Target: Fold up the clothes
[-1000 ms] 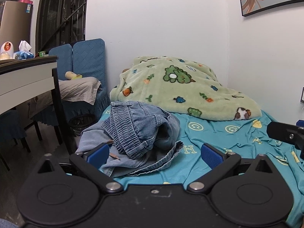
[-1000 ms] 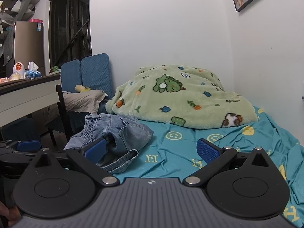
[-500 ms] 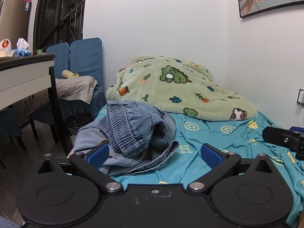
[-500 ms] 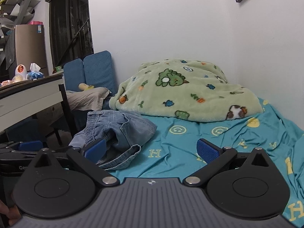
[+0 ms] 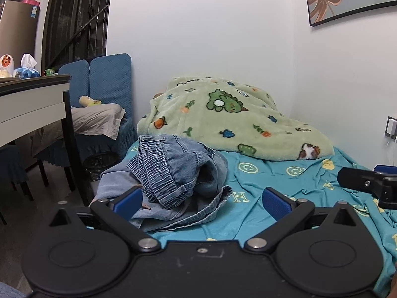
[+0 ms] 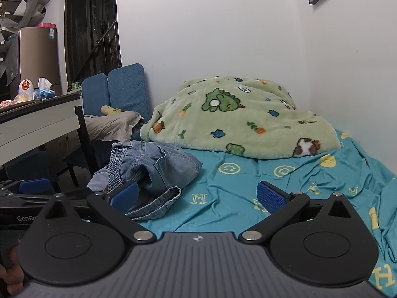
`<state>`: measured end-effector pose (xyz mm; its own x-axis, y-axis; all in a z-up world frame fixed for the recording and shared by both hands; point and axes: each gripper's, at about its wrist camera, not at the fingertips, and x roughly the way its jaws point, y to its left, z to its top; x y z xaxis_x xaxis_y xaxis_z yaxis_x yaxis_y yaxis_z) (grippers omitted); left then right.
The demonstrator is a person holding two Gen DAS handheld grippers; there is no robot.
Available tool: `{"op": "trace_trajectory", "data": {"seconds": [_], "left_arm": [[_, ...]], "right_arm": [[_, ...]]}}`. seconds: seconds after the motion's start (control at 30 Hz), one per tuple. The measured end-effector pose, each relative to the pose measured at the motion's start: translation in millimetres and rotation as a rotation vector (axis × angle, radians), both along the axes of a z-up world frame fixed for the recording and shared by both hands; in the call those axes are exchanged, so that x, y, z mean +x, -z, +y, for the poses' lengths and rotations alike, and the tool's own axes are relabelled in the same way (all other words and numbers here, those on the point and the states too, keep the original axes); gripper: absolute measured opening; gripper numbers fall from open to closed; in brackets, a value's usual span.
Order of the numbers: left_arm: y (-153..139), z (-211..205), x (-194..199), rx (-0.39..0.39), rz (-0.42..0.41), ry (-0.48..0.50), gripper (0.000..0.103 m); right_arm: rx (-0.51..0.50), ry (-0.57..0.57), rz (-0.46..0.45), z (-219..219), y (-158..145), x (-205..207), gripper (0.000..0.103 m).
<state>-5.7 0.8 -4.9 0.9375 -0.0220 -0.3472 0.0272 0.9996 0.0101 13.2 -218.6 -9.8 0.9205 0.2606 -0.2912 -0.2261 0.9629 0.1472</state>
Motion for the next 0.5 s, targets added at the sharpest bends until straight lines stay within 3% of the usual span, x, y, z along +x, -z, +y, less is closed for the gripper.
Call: {"op": "trace_trajectory", "data": {"seconds": [0.5], "left_arm": [[-2.1,4.4,2.4,-0.066,0.022,0.039,0.103]], "right_arm": [[0.013,0.01,-0.011,-3.2,2.0,-2.0,0.103]]}}
